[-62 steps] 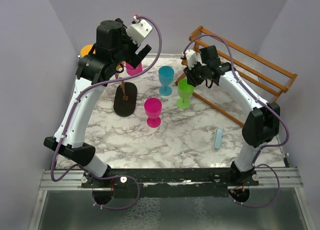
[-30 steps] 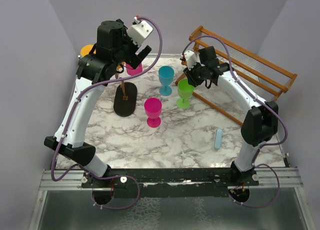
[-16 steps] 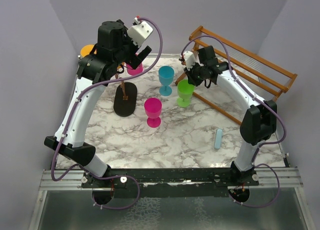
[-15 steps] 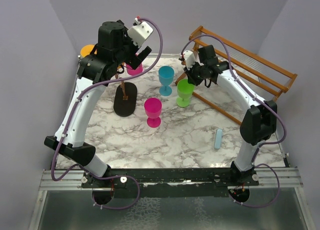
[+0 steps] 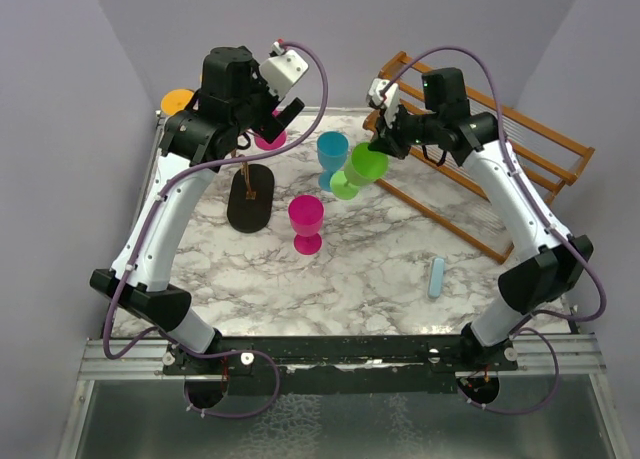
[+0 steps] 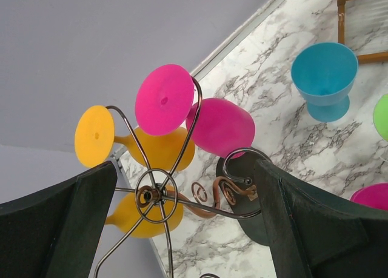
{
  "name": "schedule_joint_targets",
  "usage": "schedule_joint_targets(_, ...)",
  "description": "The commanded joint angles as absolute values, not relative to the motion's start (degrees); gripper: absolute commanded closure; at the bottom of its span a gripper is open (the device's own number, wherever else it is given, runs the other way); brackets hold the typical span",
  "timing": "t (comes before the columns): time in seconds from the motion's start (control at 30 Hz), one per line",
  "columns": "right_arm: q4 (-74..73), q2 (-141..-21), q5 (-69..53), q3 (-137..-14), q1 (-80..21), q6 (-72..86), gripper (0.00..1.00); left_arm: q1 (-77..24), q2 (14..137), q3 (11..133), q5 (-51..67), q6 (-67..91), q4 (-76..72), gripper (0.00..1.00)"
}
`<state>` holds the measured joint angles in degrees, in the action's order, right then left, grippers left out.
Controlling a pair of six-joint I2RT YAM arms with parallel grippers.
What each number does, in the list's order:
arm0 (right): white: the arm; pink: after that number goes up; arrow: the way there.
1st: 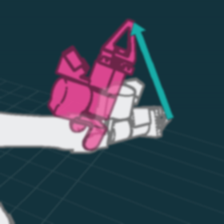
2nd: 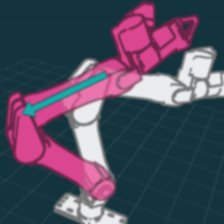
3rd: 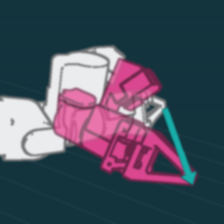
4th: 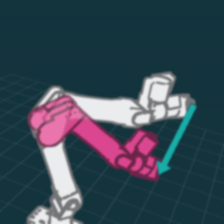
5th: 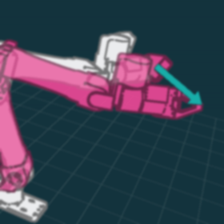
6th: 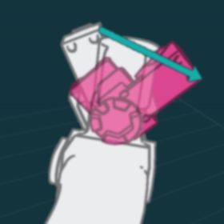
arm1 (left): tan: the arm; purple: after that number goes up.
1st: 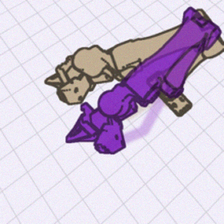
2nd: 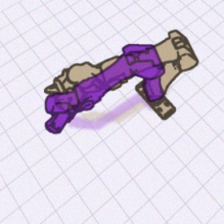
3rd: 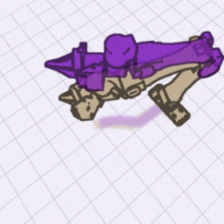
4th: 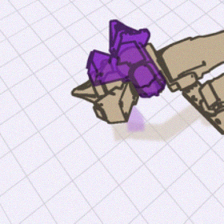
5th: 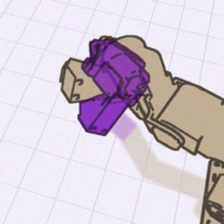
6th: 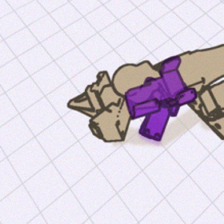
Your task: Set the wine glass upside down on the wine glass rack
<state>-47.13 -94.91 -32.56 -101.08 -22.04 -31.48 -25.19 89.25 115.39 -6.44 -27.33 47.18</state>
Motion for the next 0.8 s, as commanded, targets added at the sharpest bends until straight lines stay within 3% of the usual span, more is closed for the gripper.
schedule_joint_targets(0.0, -49.48, -92.42, -37.37, -108.52, -22.21, -34.41, 0.99, -25.05, 88.08, 116.81, -3.73, -25.02, 44.97, 0.01)
schedule_joint_targets(0.17, -48.06, -89.74, -38.96, -112.21, -22.23, -32.94, 0.99, -24.26, 87.12, 116.02, -2.74, -20.37, 42.20, 0.01)
schedule_joint_targets(0.5, -34.81, -86.09, -36.85, -113.69, -22.24, -17.24, 0.99, -21.11, 85.84, 113.06, 12.80, -1.73, 35.90, 0.02)
schedule_joint_targets(0.77, -33.23, -84.01, -32.59, -114.61, -22.23, -11.93, 0.99, -20.58, 86.87, 113.00, 20.82, 10.48, 32.63, 0.12)
